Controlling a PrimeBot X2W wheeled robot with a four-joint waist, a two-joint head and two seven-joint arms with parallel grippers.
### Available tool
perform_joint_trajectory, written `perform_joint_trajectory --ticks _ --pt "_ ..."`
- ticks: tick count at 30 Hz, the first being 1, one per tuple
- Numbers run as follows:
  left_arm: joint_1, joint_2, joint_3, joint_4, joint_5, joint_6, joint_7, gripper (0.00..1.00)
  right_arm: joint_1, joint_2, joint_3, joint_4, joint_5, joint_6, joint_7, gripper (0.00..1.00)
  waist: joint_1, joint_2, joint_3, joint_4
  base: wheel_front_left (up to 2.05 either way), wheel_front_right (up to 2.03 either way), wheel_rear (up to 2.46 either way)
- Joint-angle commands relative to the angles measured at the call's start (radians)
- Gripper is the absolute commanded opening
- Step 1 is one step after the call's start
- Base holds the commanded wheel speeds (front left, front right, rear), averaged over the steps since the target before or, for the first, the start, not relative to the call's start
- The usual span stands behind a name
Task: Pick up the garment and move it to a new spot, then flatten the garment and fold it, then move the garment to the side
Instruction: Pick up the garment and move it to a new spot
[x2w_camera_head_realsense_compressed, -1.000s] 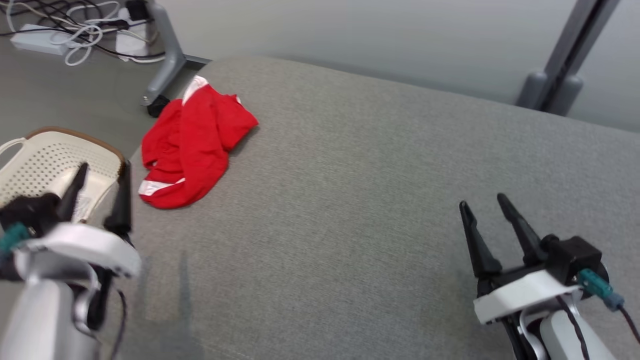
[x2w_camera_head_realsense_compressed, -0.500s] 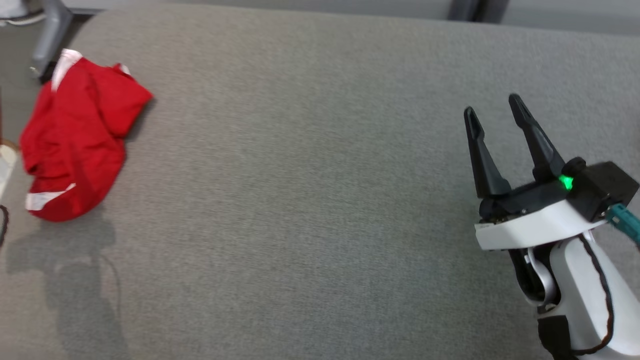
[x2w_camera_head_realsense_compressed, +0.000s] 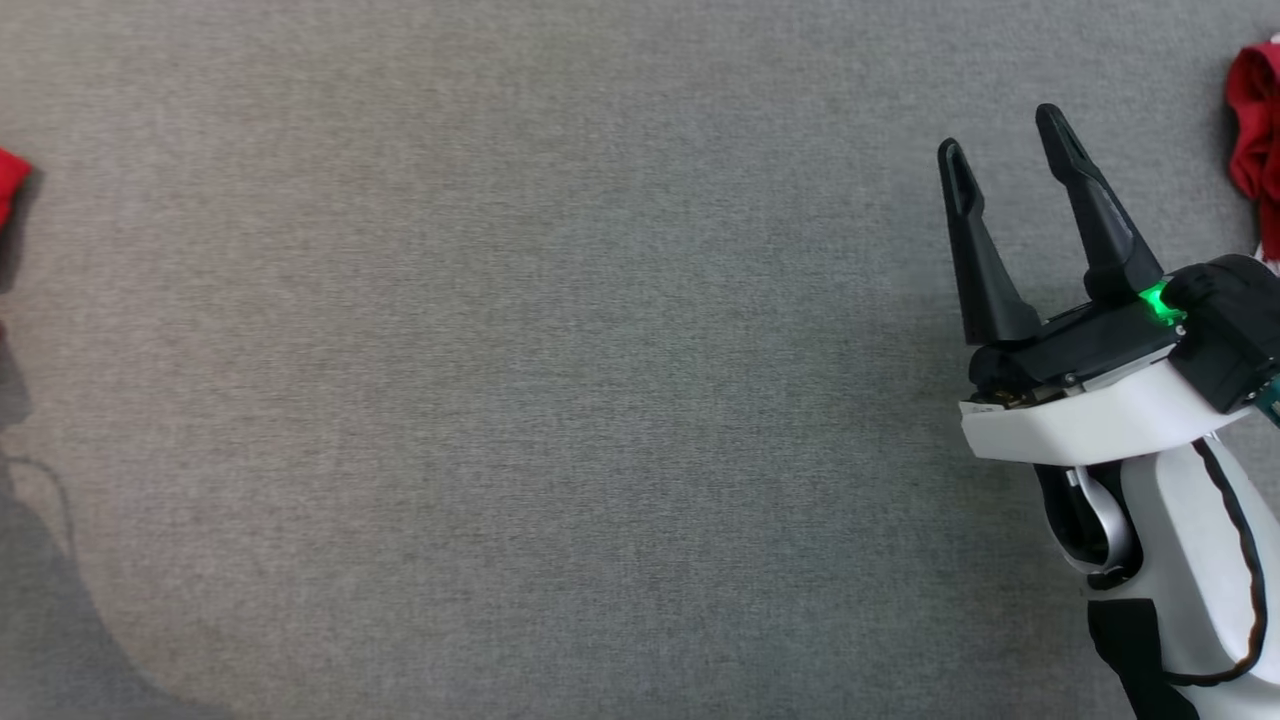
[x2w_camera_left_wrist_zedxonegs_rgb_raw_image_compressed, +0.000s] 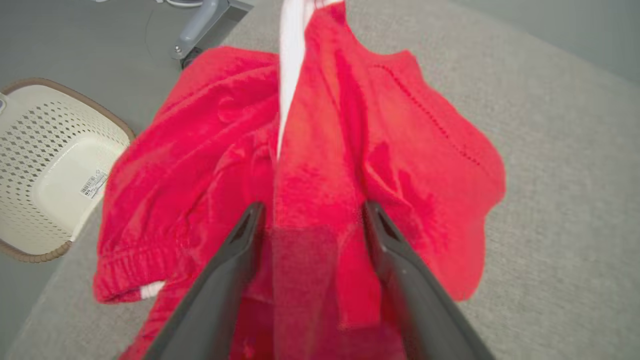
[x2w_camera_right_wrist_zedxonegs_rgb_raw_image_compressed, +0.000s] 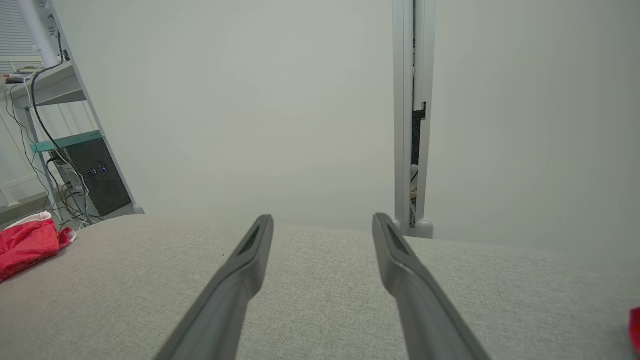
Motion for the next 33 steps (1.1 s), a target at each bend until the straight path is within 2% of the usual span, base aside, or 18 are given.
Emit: perform_joint_trajectory --ticks 1,5,6,7,8,16,27,33 --pt "-0.004 0.002 -0.011 0.017 -0.018 0.0 0.023 1.0 0.001 -0.006 -0.007 -0.005 -0.006 0.0 -0.004 1.0 0.0 0.0 0.02 -0.022 0.0 0.0 0.0" --pt "0.008 -0.006 -0.059 0.055 -0.061 -0.001 0.112 1.0 0.014 -0.009 -0.018 -0.01 -0.009 0.0 -0.005 1.0 0.0 0.0 0.02 -0.022 0.0 0.0 0.0" --pt "0.008 -0.005 -0.068 0.055 -0.07 -0.001 0.116 0.78 0.015 -0.009 -0.021 -0.008 -0.009 0.0 -0.004 1.0 0.0 0.0 0.019 -0.021 0.0 0.0 0.0" --pt "0.008 -0.002 -0.075 0.053 -0.079 -0.001 0.113 0.44 0.017 -0.009 -0.023 -0.007 -0.01 0.0 -0.004 1.0 0.0 0.0 0.017 -0.019 0.0 0.0 0.0" --pt "0.009 0.0 -0.084 0.046 -0.085 -0.001 0.105 0.0 0.017 -0.008 -0.024 -0.004 -0.01 0.0 -0.004 1.0 0.0 0.0 0.014 -0.017 0.0 0.0 0.0" --pt "-0.012 0.06 -0.17 0.018 -0.088 -0.001 -0.033 0.0 0.009 0.011 -0.008 0.024 -0.003 0.0 -0.005 1.0 0.0 0.0 -0.05 -0.012 0.0 0.0 0.0" --pt "0.004 0.126 -0.402 -0.127 -0.12 -0.001 -0.073 0.0 0.108 0.051 -0.012 0.069 0.024 0.0 -0.005 1.0 0.0 0.0 -0.263 -0.041 0.0 0.0 0.0" --pt "0.0 0.136 -0.488 -0.23 -0.133 -0.001 -0.073 0.0 0.155 0.052 -0.025 0.081 0.032 0.0 -0.004 1.0 0.0 0.0 -0.348 -0.065 0.0 0.0 0.0"
